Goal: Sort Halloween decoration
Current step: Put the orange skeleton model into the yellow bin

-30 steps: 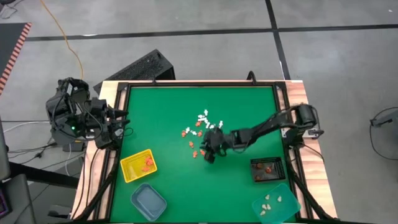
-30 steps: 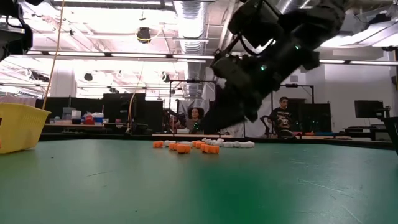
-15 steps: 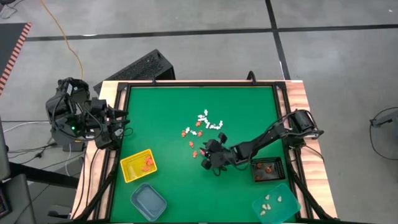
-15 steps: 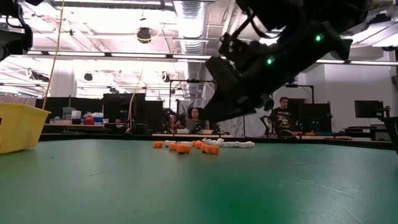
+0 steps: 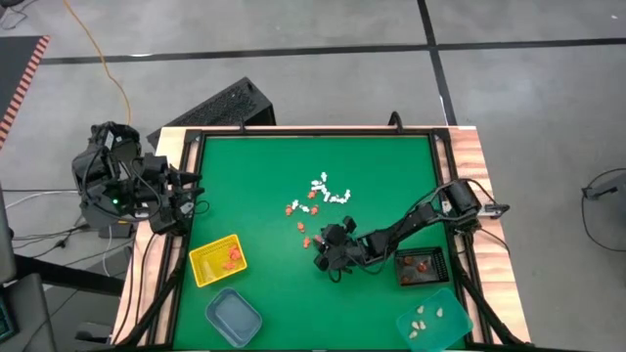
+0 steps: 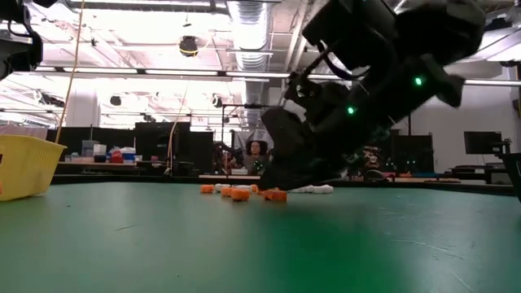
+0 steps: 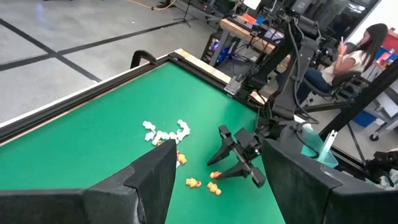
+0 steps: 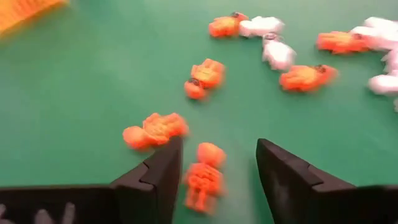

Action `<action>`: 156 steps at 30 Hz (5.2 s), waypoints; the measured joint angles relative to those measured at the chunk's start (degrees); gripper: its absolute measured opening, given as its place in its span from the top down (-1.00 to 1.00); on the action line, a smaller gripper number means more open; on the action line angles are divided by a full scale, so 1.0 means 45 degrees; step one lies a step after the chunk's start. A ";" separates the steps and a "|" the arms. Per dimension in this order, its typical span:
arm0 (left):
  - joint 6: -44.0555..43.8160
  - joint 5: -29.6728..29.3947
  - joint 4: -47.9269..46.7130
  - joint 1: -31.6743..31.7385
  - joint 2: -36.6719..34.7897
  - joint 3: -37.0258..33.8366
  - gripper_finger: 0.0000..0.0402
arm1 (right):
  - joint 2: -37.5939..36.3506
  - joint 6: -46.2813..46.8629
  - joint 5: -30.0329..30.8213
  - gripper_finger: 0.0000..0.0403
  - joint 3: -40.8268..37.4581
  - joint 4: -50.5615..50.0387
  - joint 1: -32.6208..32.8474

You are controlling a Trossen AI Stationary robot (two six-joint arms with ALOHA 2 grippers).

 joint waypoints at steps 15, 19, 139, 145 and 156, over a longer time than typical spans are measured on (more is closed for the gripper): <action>-0.0401 0.0013 -0.0190 -0.0004 0.0000 0.0000 -0.13 | 0.2469 0.2952 0.1415 0.05 0.0377 0.0781 0.0995; -0.0402 0.0010 -0.0195 -0.0002 0.0000 0.0000 -0.13 | 0.2788 0.3244 0.1548 0.08 0.0449 0.0717 0.1188; -0.0071 -0.0005 -0.0837 0.0001 0.0000 -0.0005 -0.13 | 0.3740 -0.8553 -1.2902 0.32 1.3864 -0.7920 -0.4941; -0.0067 0.0000 -0.0833 -0.0004 0.0000 -0.0005 -0.13 | 0.2157 -1.1753 -1.0905 0.34 1.3869 -1.4504 -0.5698; -0.0067 0.0005 -0.0925 -0.0004 0.0000 -0.0005 -0.13 | 0.2469 -1.4698 -0.9650 0.34 1.3763 -1.8245 -0.6910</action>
